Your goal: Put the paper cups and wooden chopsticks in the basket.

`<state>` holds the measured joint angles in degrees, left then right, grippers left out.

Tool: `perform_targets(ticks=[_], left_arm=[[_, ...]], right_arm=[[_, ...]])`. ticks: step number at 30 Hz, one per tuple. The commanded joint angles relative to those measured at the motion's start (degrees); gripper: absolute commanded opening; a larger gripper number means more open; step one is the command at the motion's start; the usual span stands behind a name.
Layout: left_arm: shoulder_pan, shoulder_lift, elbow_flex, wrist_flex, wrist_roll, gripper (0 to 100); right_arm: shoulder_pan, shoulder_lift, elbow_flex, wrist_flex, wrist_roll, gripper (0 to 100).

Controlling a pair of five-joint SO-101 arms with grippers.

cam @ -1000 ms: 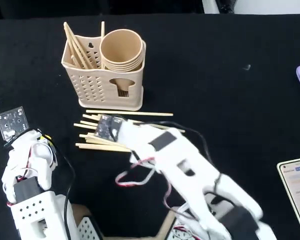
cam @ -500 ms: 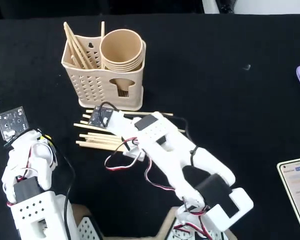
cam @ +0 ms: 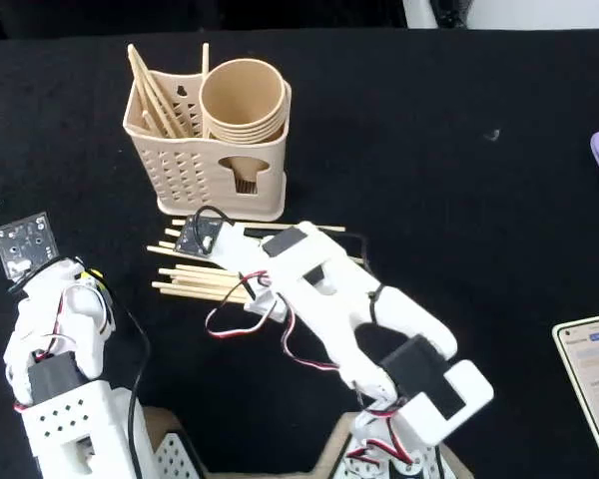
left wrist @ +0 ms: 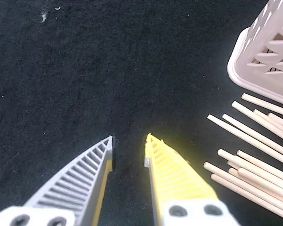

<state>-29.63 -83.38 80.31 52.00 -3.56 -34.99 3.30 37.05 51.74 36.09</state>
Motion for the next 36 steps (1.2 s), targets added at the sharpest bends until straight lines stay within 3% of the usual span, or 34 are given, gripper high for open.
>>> perform_targets(ticks=[1,3,16,27,33,36], left_arm=[[-0.7,-0.6,-0.6,-1.2,0.3,12],[-0.7,-0.6,-0.6,-1.3,0.3,12],[-0.7,-0.6,-0.6,-1.3,0.3,12],[-0.7,-0.6,-0.6,-1.2,0.3,12],[-0.7,-0.6,-0.6,-1.2,0.3,12],[-0.7,-0.6,-0.6,-1.3,0.3,12]], right_arm=[[-0.1,0.0,-1.2,0.2,0.8,9.1],[0.0,-2.2,-1.0,0.4,-0.1,0.5],[0.2,-24.4,5.9,8.1,-2.4,1.1],[0.2,-21.8,15.3,1.6,1.9,1.5],[0.1,-19.4,14.5,1.8,1.5,21.4],[-0.2,-18.7,13.3,1.6,-1.1,20.4]])
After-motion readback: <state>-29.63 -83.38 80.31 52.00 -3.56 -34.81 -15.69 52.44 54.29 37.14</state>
